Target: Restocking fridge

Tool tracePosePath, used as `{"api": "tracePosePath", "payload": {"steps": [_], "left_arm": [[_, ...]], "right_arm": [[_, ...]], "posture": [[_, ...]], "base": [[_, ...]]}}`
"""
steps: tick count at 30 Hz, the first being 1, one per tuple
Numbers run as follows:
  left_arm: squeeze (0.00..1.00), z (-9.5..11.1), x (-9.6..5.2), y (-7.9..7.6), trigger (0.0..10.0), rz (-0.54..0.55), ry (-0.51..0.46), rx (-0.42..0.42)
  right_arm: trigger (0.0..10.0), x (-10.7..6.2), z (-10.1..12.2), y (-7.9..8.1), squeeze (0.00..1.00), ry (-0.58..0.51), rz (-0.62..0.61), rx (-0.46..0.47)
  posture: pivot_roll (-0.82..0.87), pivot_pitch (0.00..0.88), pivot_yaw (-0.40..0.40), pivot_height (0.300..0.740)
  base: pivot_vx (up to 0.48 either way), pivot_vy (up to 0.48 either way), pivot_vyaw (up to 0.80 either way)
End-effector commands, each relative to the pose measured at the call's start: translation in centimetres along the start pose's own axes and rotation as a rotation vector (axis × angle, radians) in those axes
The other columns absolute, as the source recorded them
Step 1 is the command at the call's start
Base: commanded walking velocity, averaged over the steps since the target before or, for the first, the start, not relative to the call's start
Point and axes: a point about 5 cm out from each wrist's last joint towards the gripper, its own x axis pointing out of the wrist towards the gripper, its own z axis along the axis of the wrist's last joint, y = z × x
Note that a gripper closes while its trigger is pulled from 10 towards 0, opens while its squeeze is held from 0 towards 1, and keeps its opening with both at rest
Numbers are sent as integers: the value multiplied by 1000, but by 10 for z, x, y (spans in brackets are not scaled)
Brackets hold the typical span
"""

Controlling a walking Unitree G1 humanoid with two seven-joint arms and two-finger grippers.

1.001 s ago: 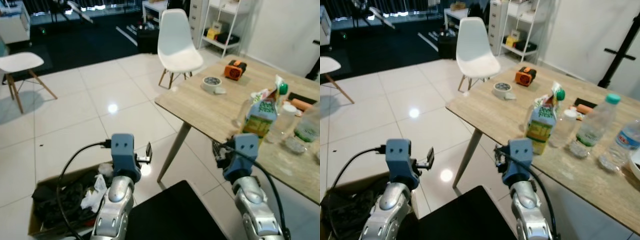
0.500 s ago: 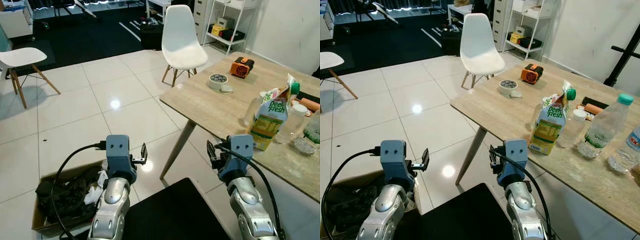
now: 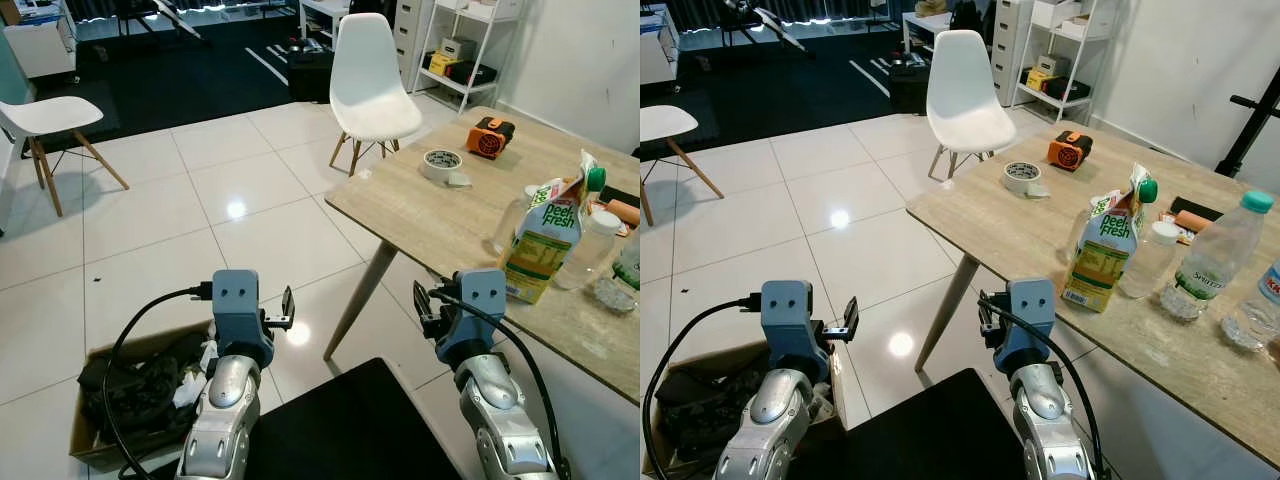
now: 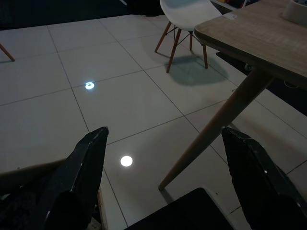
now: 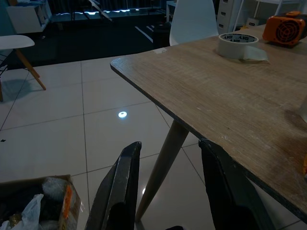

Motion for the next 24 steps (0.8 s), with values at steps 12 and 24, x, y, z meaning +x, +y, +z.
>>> {"api": "tracePosePath", "payload": {"steps": [12,24], "left_arm": [[0,-7,-1,2,10000,10,35,9],[0,-8,-1,2,10000,12,37,8]], "right_arm": [[10000,-2,-4,1,0,17,2,16],[10000,-2,-3,0,0,19,-2,27]], "posture": [[-106,123,15,740],[-106,125,14,740]], "base": [[0,0,0],[0,0,-782]]}}
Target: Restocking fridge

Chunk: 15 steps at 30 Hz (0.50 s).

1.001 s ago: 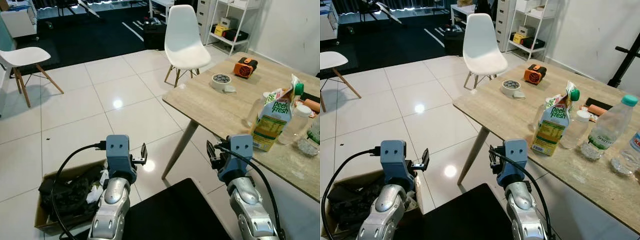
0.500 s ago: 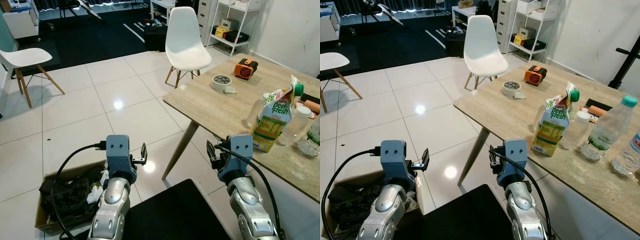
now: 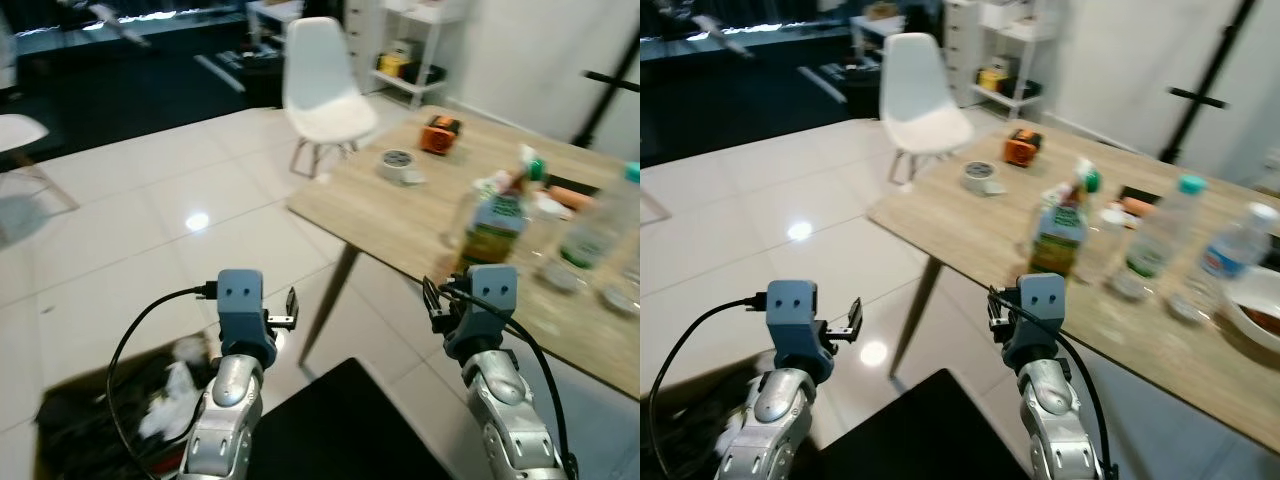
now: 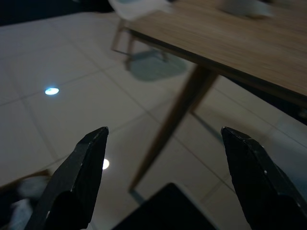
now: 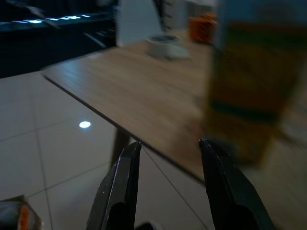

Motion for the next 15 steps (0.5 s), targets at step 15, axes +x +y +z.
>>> {"api": "tracePosePath", "payload": {"steps": [15], "left_arm": [[0,-5,-2,1,10000,5,22,9]], "right_arm": [[10000,-2,-4,1,0,21,6,-3]], "posture": [[-105,128,16,740]], "base": [[0,0,-787]]}}
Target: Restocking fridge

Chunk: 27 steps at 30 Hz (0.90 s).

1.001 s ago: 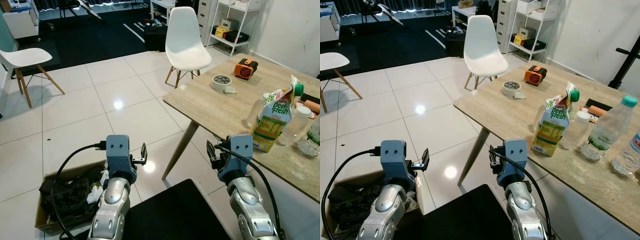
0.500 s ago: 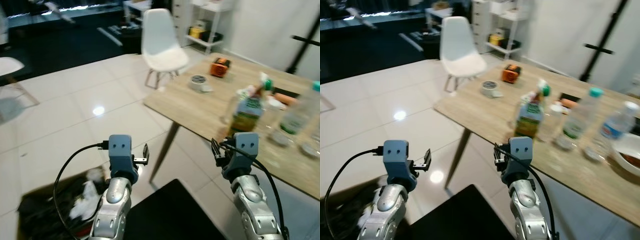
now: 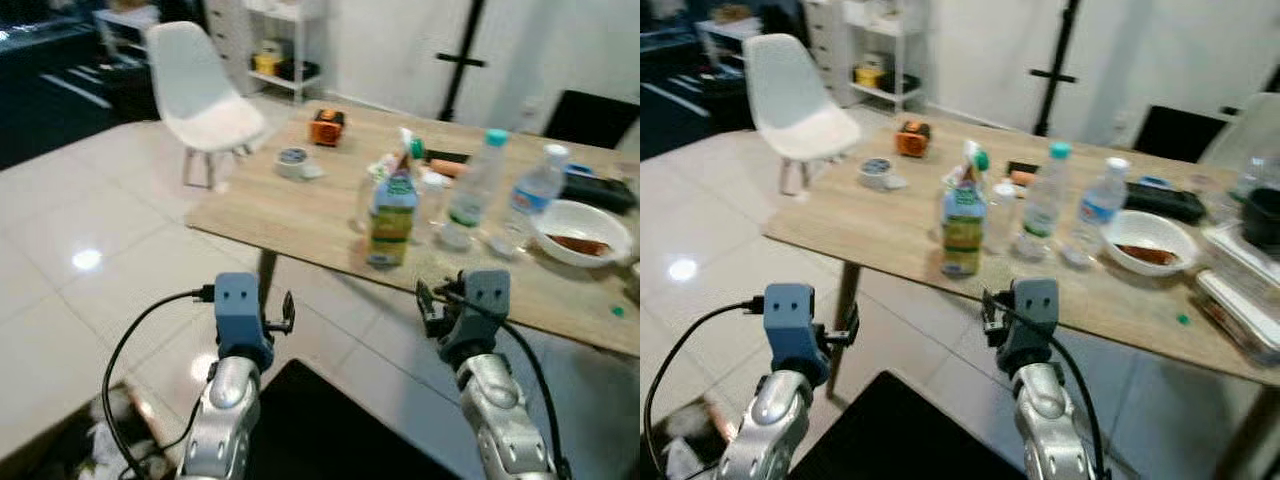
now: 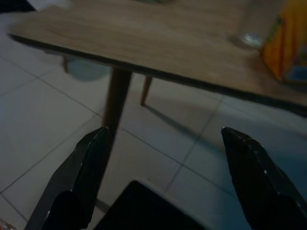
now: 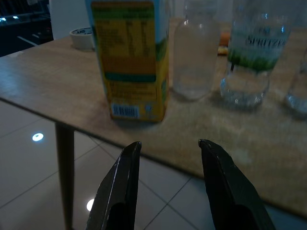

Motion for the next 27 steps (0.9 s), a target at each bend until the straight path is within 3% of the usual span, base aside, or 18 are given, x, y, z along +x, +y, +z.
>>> {"api": "tracePosePath", "payload": {"steps": [1,21,27], "left_arm": [[0,-3,-1,1,10000,4,10,7],[0,5,0,10,10000,44,-35,28],[0,14,1,38,10000,168,-76,61]], "right_arm": [[10000,-2,-3,-3,0,15,-10,-5],[10000,-2,-3,-3,0,15,-8,-13],[10000,1,0,0,0,6,5,-13]], "posture": [[-104,127,16,740],[-105,118,17,740],[-98,108,13,740]], "base": [[0,0,-788],[0,0,-788],[0,0,-742]]}}
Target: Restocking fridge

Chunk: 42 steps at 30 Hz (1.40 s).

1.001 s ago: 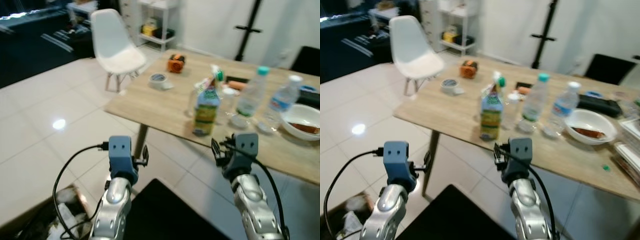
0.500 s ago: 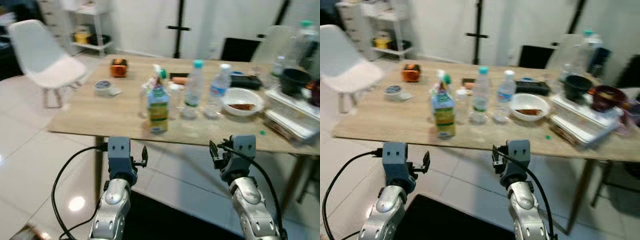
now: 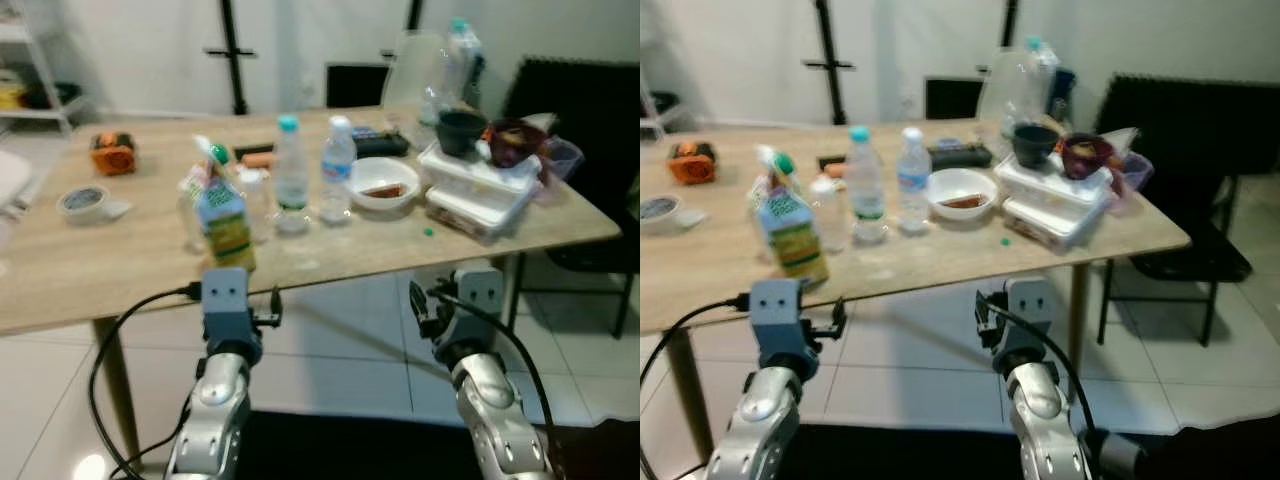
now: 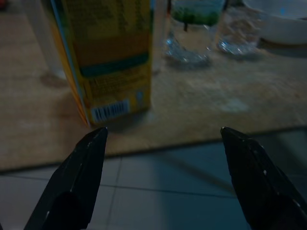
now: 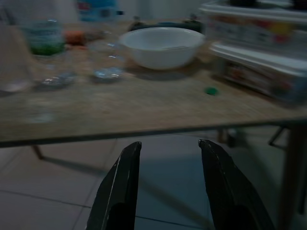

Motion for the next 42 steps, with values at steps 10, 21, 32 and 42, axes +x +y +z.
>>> {"api": "tracePosePath", "payload": {"steps": [10,21,32,42], "left_arm": [[0,-1,-5,12,10000,56,-2,26],[0,-5,-6,1,10000,22,13,7],[0,-3,-4,1,10000,13,7,27],[0,16,5,-10,10000,-44,-62,55]], "right_arm": [[10000,7,4,9,0,-13,33,-40],[10000,4,0,8,0,6,13,-56],[10000,4,0,6,0,3,-16,-18],[10000,4,11,2,0,-39,-53,-16]], "posture": [[-87,99,8,740],[-96,102,13,740],[-97,102,18,740],[-86,107,22,740]], "base": [[0,0,-124],[0,0,538],[0,0,262],[0,0,0]]}}
